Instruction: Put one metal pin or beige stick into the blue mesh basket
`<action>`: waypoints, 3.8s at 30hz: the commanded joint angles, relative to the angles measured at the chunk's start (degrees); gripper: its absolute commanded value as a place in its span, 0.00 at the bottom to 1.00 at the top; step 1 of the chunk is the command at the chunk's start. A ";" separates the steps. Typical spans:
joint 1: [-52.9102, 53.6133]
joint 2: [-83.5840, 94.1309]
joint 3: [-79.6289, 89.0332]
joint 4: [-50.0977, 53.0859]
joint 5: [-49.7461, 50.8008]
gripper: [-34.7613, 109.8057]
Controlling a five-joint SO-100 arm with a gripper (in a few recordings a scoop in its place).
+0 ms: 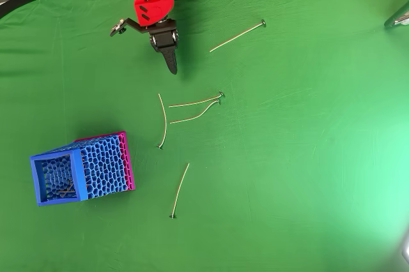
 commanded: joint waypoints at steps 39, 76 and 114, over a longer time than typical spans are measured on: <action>-1.32 18.28 0.26 22.41 5.45 0.25; -1.41 18.28 0.26 22.94 5.45 0.25; -1.41 18.28 0.26 22.94 5.36 0.25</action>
